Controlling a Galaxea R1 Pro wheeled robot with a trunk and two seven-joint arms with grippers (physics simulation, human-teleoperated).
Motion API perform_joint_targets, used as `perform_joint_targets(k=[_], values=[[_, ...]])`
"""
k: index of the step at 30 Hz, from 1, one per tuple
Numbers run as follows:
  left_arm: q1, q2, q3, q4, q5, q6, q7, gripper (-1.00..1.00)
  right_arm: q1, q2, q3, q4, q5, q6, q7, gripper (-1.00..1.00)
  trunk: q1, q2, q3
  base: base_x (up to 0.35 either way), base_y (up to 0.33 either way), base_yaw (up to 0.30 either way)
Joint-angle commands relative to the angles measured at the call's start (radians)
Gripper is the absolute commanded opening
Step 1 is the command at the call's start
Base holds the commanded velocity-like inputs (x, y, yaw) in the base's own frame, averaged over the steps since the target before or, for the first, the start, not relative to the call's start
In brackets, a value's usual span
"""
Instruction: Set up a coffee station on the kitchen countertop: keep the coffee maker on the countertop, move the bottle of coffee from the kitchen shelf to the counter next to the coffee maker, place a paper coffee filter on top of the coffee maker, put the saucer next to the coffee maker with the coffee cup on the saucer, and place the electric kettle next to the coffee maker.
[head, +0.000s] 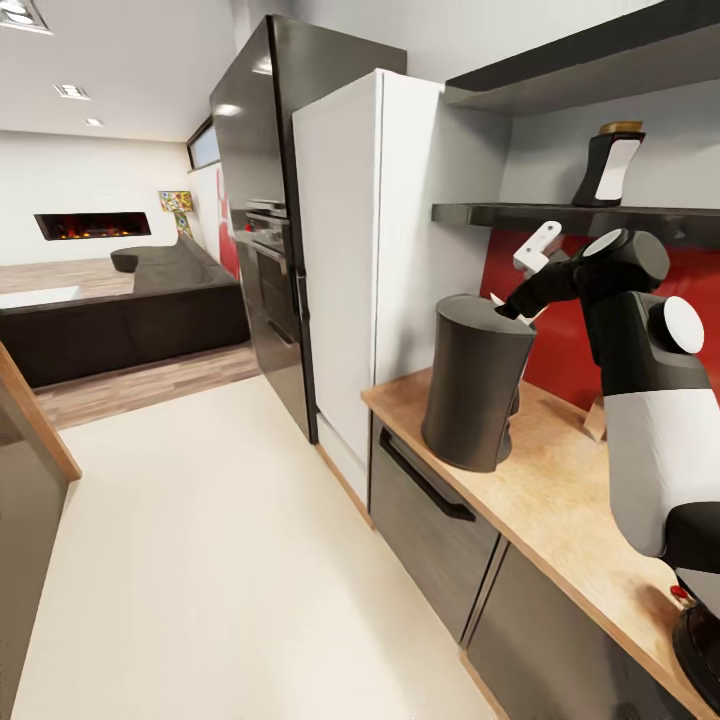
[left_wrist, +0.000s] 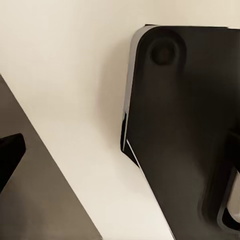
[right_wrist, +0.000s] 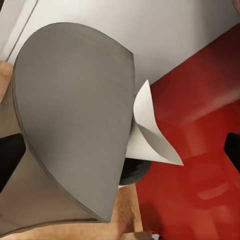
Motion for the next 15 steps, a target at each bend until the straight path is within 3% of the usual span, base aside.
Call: perform_joint_targets(k=[1,7,15], values=[[0.000,0.000,0.005,-0.002,-0.004,-0.002,0.001,1.00,-0.001,-0.001,0.002,-0.001,0.007,0.005,0.007,1.00,0.001,-0.002,-0.002,-0.005,0.007,0.000],[0.000,0.000,0.006,-0.002,-0.004,-0.002,0.001,1.00,-0.001,-0.003,-0.002,-0.002,0.006,0.005,0.007,1.00,0.001,-0.002,-0.001,-0.001,0.002,-0.009],[-0.001,0.000,0.006,-0.002,-0.004,-0.002,0.000,1.00,-0.001,-0.004,-0.004,-0.003,0.006,0.005,0.007,1.00,0.001,-0.002,0.007,0.000,0.000,-0.200]])
